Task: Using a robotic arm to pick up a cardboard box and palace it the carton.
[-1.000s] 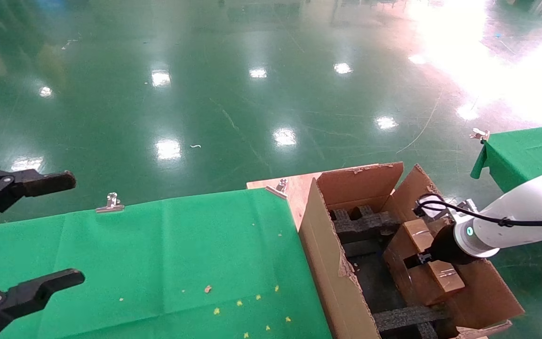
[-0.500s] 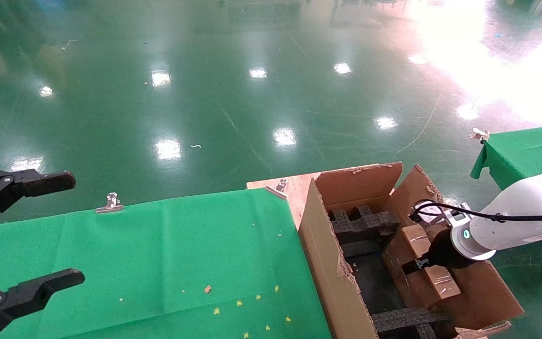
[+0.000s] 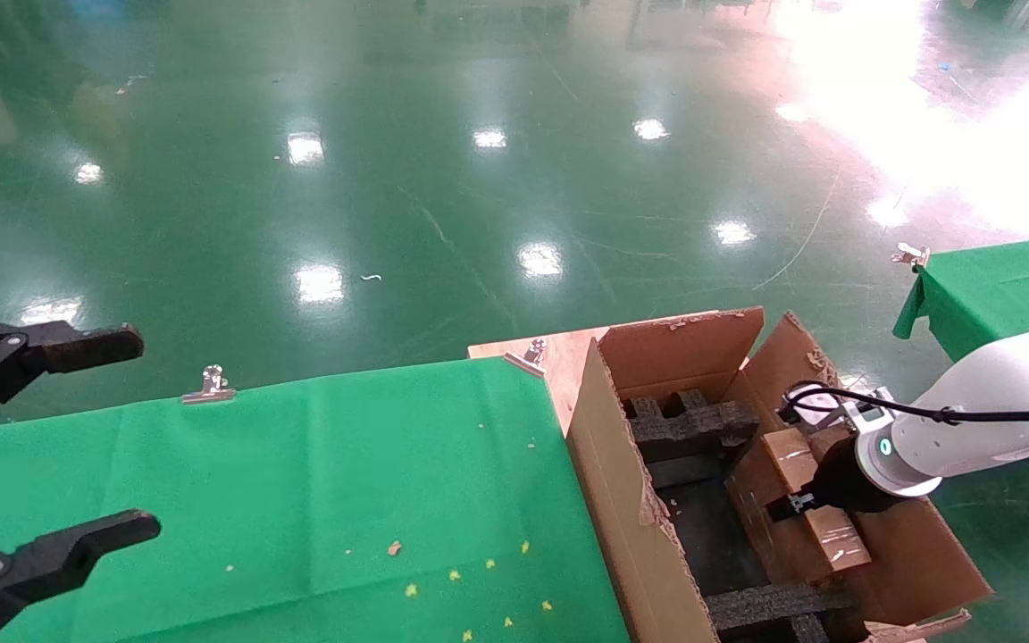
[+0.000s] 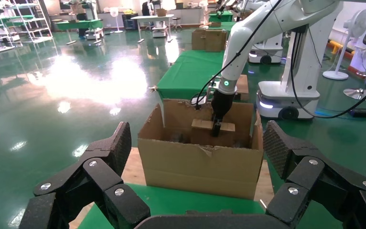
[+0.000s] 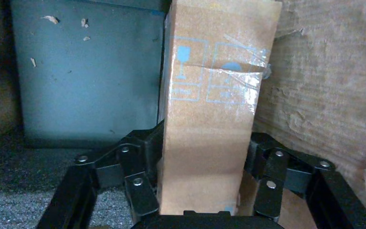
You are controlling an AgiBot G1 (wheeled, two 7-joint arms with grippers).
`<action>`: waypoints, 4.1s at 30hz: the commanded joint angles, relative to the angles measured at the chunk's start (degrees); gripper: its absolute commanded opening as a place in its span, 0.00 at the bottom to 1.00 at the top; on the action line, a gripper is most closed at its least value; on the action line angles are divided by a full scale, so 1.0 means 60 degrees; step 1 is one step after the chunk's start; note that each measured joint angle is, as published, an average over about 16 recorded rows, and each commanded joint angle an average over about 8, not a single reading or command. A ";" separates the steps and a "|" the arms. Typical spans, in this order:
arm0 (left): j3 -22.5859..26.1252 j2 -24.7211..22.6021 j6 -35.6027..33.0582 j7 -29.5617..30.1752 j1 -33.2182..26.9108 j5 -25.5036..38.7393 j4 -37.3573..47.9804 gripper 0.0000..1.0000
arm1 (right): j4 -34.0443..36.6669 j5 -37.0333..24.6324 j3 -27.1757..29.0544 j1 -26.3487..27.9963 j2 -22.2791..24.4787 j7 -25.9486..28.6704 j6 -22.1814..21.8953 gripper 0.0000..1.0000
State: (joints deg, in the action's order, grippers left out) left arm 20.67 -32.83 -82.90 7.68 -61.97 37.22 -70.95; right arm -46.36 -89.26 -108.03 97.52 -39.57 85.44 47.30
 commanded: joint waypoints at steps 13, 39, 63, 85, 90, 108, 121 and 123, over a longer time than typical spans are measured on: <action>0.0000 0.0000 0.0000 0.0000 0.0000 0.0000 0.0000 1.00 | -0.0176 -0.0115 0.0024 0.0234 0.0064 0.0084 -0.0007 1.00; 0.0001 0.0000 0.0000 0.0000 0.0000 -0.0001 0.0000 1.00 | -0.4306 -0.0684 0.1073 0.3225 0.2207 -0.0729 -0.0737 1.00; 0.0000 0.0002 0.0003 -0.0002 0.0002 -0.0003 0.0003 1.00 | -0.5377 0.4536 0.3245 0.4036 0.3797 -0.5936 0.1073 1.00; 0.0000 0.0002 0.0003 -0.0002 0.0002 -0.0003 0.0004 1.00 | -0.5082 0.5754 0.7585 0.0444 0.2713 -0.8273 0.2990 1.00; 0.0000 0.0002 0.0003 -0.0002 0.0002 -0.0003 0.0004 1.00 | -0.5013 0.6022 0.8554 -0.0360 0.2469 -0.8794 0.3416 1.00; 0.0001 0.0002 0.0003 -0.0002 0.0002 -0.0004 0.0004 1.00 | -0.4766 0.6994 1.2065 -0.3277 0.1583 -1.0686 0.4960 1.00; 0.0001 0.0002 0.0003 -0.0003 0.0001 -0.0004 0.0004 1.00 | -0.4587 0.7698 1.4606 -0.5387 0.0942 -1.2054 0.6077 1.00; 0.0001 0.0002 0.0003 -0.0003 0.0001 -0.0004 0.0004 1.00 | -0.4566 0.7779 1.4901 -0.5632 0.0868 -1.2214 0.6207 1.00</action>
State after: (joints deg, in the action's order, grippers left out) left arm 20.67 -32.82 -82.87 7.66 -61.96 37.19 -70.93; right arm -73.85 -42.91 -19.80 64.70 -34.06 12.82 84.02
